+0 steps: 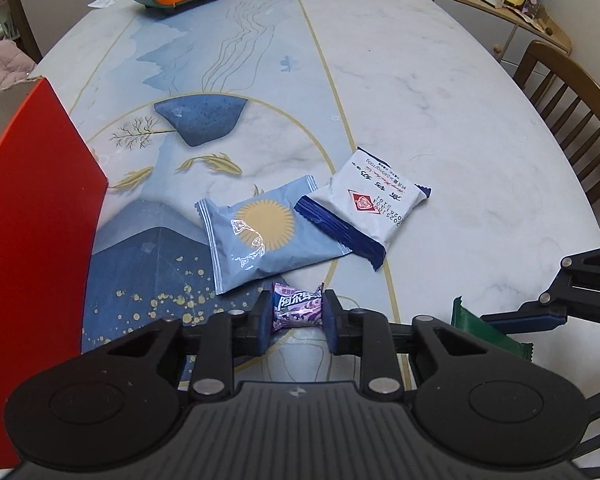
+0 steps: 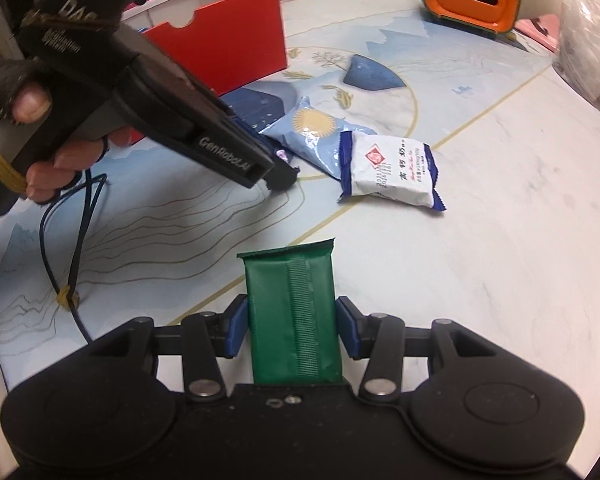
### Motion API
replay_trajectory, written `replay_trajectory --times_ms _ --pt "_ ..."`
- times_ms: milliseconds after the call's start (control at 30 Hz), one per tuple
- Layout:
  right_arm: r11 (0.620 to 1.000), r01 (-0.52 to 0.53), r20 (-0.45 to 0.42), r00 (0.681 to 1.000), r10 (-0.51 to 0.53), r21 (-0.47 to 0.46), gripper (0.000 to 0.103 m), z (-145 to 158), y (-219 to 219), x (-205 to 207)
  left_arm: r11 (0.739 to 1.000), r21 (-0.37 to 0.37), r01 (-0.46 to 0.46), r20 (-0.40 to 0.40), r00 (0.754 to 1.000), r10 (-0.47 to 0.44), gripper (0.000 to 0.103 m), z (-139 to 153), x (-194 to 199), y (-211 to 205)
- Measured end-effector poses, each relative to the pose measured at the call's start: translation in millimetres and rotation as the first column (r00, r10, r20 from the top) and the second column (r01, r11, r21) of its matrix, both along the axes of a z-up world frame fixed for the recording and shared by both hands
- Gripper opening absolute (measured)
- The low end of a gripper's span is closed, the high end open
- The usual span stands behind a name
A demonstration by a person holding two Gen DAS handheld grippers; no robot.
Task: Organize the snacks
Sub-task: 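Grasp the green packet with the right tool while the left tool grasps the purple candy, then carry the green packet and purple candy into the white box and open both tools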
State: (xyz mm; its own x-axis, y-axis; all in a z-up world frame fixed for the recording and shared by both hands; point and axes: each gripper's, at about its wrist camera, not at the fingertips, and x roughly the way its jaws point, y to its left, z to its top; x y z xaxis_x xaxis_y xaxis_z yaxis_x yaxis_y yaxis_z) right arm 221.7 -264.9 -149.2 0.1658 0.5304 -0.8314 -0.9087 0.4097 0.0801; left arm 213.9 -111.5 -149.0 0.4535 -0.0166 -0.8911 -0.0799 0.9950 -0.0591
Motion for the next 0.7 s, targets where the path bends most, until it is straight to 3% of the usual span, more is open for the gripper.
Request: replay_trajectory --times_ms 300,700 --pt "0.984 0.176 -0.022 0.984 -0.175 0.024 0.045 10 -4 -1 0.999 -0.032 -0.034 0.02 0.999 0.035 0.023 17 -17 14" --pt "0.948 0.308 0.01 0.951 -0.31 0.076 0.045 61 10 -32 0.998 -0.064 -0.024 0.086 0.996 0.029 0.023 68 -60 39"
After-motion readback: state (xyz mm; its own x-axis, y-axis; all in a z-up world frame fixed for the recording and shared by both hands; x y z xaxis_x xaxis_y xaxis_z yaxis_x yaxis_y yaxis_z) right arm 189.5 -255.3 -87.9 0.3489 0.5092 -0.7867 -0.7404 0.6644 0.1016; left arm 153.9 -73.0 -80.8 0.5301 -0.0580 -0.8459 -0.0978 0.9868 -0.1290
